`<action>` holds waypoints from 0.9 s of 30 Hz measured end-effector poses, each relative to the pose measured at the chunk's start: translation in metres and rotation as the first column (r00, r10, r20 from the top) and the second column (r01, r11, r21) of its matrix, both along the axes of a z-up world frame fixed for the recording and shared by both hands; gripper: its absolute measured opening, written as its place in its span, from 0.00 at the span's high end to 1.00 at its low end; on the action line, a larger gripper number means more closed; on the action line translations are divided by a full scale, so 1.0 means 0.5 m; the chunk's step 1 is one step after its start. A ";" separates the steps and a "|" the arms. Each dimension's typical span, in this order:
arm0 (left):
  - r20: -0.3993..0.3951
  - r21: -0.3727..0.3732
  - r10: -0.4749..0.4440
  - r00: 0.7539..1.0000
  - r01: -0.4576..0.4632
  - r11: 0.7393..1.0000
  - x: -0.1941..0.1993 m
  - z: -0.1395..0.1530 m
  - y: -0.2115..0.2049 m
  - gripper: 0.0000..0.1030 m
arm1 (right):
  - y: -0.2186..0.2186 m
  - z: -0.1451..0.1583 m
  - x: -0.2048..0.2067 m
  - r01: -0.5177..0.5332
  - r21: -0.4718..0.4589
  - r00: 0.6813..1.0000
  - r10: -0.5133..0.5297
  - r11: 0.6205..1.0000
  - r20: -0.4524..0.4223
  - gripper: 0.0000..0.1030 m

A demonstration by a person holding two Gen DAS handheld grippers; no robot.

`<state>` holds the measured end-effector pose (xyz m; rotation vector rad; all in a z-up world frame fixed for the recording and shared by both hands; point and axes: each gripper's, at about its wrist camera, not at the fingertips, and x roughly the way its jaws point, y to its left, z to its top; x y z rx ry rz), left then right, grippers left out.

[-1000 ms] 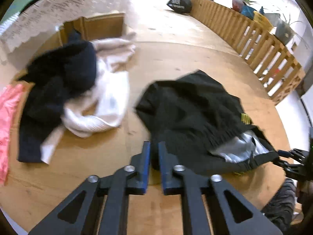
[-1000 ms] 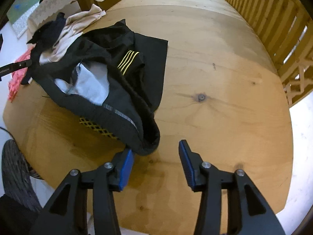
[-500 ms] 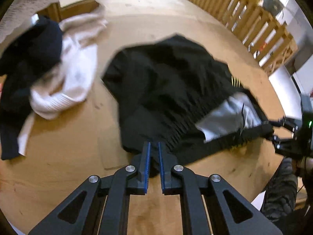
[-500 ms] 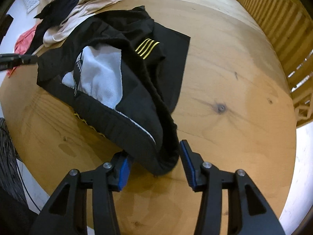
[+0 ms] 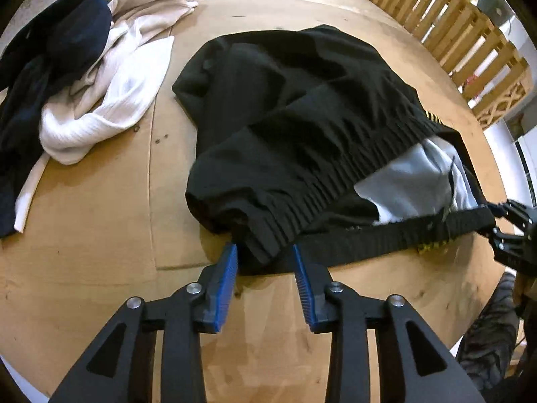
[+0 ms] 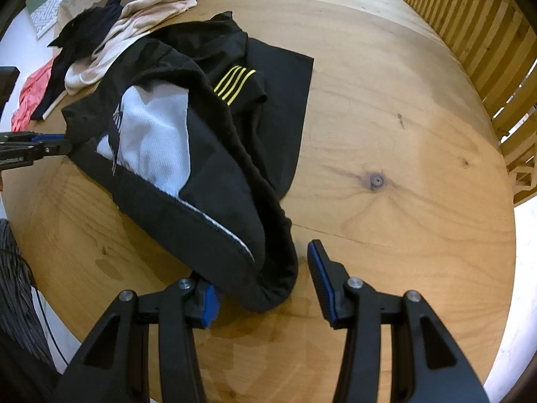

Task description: Fold clothes

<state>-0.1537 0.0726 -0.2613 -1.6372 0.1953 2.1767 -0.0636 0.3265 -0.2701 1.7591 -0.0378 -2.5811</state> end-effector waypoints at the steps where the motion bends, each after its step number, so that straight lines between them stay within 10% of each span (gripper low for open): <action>1: 0.000 0.004 0.005 1.000 -0.005 1.000 -0.003 -0.001 0.000 0.71 | 0.001 0.001 -0.002 0.004 -0.009 1.000 -0.004 1.000 -0.002 0.56; 6: 0.013 0.089 0.008 1.000 -0.010 0.996 -0.007 -0.008 -0.020 0.86 | 0.009 0.005 -0.012 0.021 -0.061 1.000 -0.022 0.998 -0.014 0.84; 15: -0.080 0.249 0.053 0.995 -0.031 0.968 -0.012 0.092 -0.057 0.90 | 0.035 0.068 -0.022 0.042 -0.063 0.993 -0.049 0.997 -0.105 0.91; 27: -0.300 0.394 0.084 0.950 0.043 0.918 -0.061 0.396 -0.111 0.90 | 0.041 0.393 -0.037 0.039 0.141 0.946 0.009 0.989 -0.323 0.92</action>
